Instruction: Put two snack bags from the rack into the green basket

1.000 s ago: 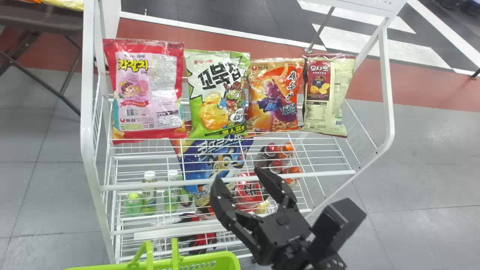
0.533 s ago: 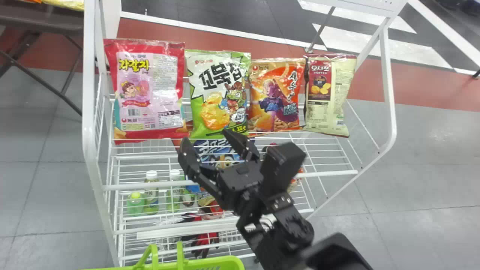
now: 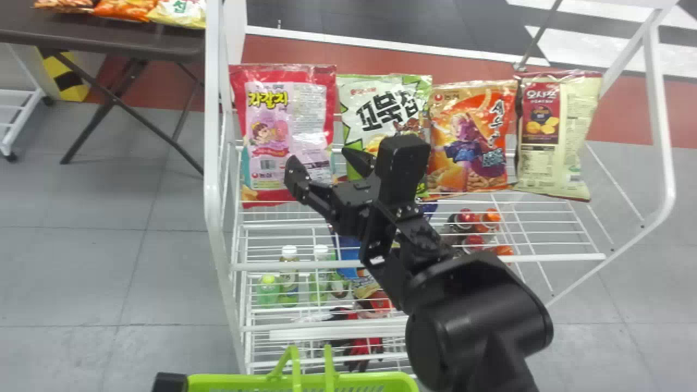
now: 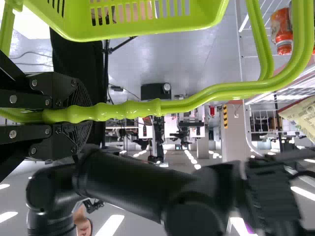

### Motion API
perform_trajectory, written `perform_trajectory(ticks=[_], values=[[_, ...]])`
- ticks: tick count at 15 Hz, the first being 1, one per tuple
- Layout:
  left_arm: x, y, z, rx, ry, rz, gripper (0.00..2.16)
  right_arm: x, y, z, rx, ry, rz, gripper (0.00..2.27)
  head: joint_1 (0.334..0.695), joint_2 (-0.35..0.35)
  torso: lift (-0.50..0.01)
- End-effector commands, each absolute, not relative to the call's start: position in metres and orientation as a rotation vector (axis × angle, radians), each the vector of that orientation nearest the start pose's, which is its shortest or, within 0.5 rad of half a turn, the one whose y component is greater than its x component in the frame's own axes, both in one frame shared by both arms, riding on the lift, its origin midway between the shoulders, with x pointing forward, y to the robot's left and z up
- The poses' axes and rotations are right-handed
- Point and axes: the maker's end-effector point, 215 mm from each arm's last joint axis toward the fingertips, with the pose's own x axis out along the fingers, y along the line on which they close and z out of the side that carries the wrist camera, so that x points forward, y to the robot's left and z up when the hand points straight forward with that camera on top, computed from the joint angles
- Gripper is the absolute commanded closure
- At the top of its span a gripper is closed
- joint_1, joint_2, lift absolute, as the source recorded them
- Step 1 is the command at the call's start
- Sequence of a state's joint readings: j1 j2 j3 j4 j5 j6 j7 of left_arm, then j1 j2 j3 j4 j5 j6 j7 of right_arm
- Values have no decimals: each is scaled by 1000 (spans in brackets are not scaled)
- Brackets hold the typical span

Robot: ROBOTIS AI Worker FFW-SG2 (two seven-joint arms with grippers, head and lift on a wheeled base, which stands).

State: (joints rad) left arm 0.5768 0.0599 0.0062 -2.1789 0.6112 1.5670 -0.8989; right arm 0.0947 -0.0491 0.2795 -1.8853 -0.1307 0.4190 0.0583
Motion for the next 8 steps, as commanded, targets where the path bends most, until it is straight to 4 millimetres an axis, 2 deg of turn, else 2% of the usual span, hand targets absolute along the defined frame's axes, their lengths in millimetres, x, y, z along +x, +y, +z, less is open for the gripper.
perform_trajectory(ticks=[1,3,8], values=[[125,-19,-410,-1091,1260,-1155,1474,558,-33,-349,77,220,390,191,695,-142,-6],[129,-18,-412,-1092,1259,-1151,1474,573,-18,-352,63,225,407,191,695,-101,-6],[139,-12,-416,-1105,1253,-1139,1474,604,-7,-367,-8,254,424,235,695,-50,-6]])
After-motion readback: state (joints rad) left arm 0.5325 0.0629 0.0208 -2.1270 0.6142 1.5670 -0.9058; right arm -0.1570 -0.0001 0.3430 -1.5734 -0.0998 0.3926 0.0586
